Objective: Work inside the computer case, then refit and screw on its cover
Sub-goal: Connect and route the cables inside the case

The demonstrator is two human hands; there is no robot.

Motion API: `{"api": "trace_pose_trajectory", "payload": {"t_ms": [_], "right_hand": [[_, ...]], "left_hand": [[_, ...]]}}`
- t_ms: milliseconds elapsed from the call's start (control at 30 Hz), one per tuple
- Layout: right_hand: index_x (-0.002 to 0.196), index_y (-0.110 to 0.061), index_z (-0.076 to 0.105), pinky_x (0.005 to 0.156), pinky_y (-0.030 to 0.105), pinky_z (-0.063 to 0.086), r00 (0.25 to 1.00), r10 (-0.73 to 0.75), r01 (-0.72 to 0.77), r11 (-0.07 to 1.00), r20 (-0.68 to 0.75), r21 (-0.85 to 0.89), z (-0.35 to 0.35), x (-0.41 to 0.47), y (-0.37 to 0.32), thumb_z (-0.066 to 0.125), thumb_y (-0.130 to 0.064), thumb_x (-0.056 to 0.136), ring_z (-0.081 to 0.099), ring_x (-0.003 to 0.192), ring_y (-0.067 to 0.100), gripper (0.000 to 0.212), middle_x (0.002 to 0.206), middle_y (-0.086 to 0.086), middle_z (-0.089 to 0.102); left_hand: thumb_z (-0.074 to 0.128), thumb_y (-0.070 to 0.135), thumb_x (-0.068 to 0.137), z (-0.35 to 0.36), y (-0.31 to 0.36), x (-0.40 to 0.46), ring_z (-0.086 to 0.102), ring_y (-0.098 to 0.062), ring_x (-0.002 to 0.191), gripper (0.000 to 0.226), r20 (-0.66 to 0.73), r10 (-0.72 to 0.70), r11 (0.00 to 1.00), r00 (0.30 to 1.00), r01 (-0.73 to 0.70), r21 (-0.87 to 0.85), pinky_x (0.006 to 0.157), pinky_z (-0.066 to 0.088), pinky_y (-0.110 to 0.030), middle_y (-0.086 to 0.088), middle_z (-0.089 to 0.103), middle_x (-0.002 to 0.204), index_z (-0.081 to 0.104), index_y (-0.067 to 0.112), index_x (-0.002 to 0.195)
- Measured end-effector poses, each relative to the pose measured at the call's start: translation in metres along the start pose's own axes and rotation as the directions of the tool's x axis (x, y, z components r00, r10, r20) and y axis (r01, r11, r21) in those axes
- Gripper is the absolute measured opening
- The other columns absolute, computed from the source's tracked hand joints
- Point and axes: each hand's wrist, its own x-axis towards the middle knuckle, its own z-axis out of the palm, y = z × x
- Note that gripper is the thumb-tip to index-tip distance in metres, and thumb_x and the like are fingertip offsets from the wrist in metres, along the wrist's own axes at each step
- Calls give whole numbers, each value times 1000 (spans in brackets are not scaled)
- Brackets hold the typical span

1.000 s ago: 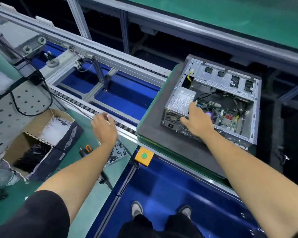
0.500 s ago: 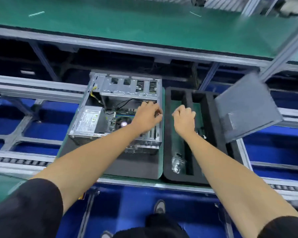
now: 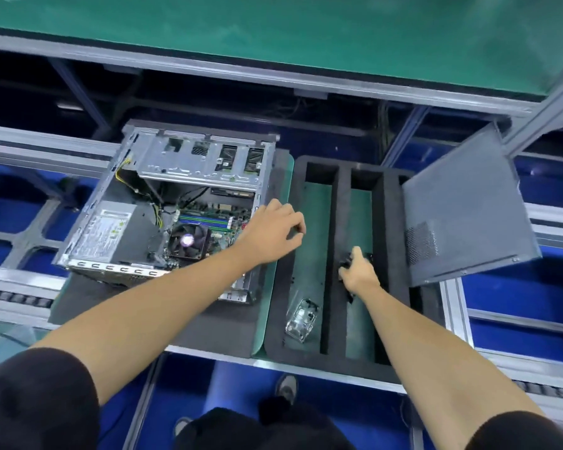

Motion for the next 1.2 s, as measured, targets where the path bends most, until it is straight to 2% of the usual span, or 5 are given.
{"api": "trace_pose_trajectory", "payload": {"t_ms": [233, 433, 767, 1033, 1200], "right_hand": [[95, -11, 37, 58, 29, 37, 965, -170, 215, 947, -197, 239, -68, 11, -53, 52, -15, 100, 40, 67, 23, 17, 81, 10, 50], [92, -10, 51, 46, 22, 22, 908, -372, 419, 807, -193, 417, -152, -11, -177, 46, -24, 92, 30, 49, 17, 15, 62, 3, 44], [122, -12, 70, 43, 16, 17, 876, -480, 233, 525, 59, 818, -149, -83, -298, 34, -31, 94, 13, 51, 12, 49, 63, -4, 28], [138, -13, 62, 46, 18, 8, 828, -496, 53, 533, 261, 844, -88, -109, -334, 31, -28, 92, 8, 52, 9, 57, 82, -2, 7], [140, -15, 59, 38, 18, 14, 772, -537, 74, 608, 340, 791, -44, -117, -356, 35, -26, 90, 12, 49, 9, 57, 71, -3, 16]], "left_hand": [[59, 37, 95, -10, 7, -2, 47, -18, 106, 12, 58, -4, 1000, 998, 5, -7, 88, 44, -36, 11, 61, 104, 64, 35, 106], [65, 30, 99, -37, 12, 10, 47, -22, 131, 45, 37, -363, 696, 931, 297, -653, 112, 39, -39, -6, 51, 138, 50, 12, 138], [76, 29, 91, -131, -30, -26, 60, -13, 125, 54, 148, -229, 397, 962, 231, -888, 103, 46, -33, 10, 64, 132, 44, 27, 135], [38, 33, 104, -160, -82, -87, 67, -20, 101, 39, 191, -403, -140, 895, 146, -979, 94, 39, -39, -14, 58, 142, 48, 9, 134], [75, 59, 78, -160, -115, -100, 69, -19, 109, 106, 205, -478, -107, 854, 175, -979, 113, 34, -42, -2, 71, 125, 8, 27, 153]]}}
